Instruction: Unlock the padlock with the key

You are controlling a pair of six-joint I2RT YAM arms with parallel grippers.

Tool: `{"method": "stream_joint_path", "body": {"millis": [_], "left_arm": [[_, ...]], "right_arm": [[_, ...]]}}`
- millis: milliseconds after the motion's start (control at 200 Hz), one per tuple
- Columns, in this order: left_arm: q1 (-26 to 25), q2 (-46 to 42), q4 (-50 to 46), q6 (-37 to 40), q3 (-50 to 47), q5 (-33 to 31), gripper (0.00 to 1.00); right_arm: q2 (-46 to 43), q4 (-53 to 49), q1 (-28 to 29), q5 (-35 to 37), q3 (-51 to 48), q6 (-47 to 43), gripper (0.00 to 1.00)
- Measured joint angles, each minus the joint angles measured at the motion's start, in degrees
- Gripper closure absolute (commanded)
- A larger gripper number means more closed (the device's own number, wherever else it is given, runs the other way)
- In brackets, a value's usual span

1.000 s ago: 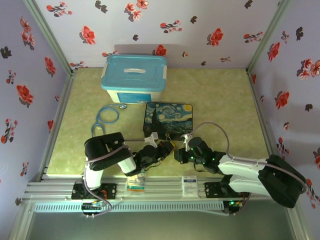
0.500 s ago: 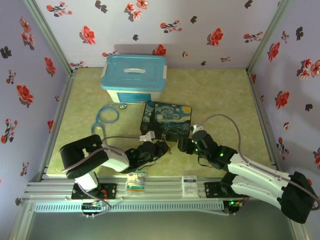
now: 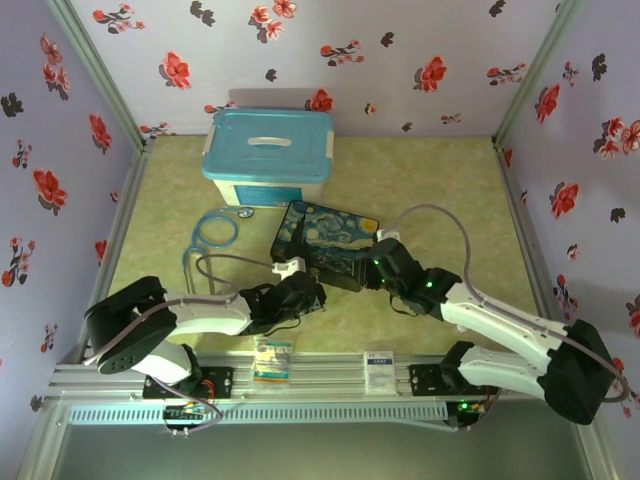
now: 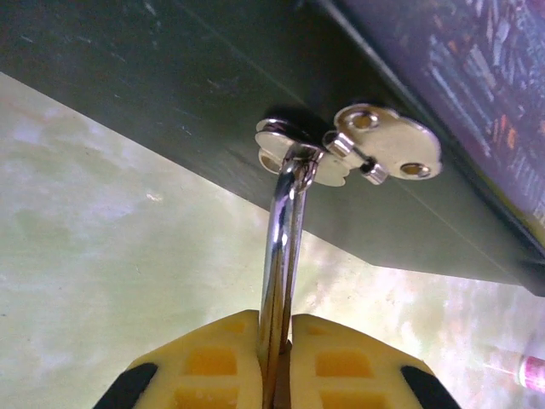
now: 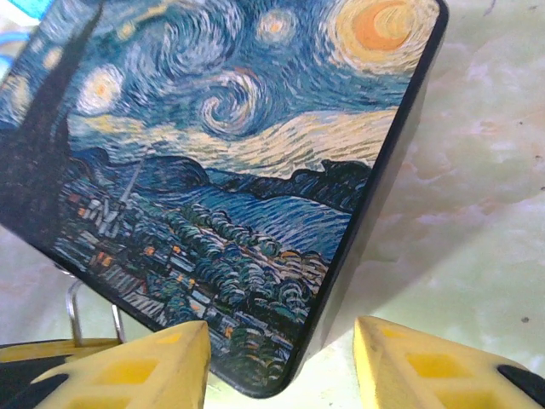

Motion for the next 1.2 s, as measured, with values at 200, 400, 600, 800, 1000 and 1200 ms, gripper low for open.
{"method": "stream_joint_path", "body": {"millis": [200,400,600,800,1000,1200], "left_arm": [[0.09,1.75,-2.21,1.20,1.66,-0.44,0.86],[0.50,3.30,-3.89,2.34,2.43,-0.85,0.77],[0.68,4.04,-5.75,2.84,3.39,-1.11,0.79],[-0.20,5.20,-10.84,2.97,6.47,-2.58,0.76],[-1.95,6.51,-20.87,4.07,10.47,-6.99,0.76],[-3.13,8.41,-26.93,5.49,14.14,-9.60,0.80]], "right_arm": [[1.53,0.09,0.00,0.00,0.00,-0.39,0.54],[1.51,0.72,-0.50,-0.17,-0.52,-0.37,0.55],[1.53,1.05,-0.85,-0.24,-0.96,-0.35,0.58],[1.97,2.10,-0.85,-0.39,-1.38,-0.35,0.59],[2.34,2.27,-1.01,-0.46,-1.70,-0.35,0.60],[2.93,2.45,-1.22,-0.48,-1.70,-0.35,0.60]]}}
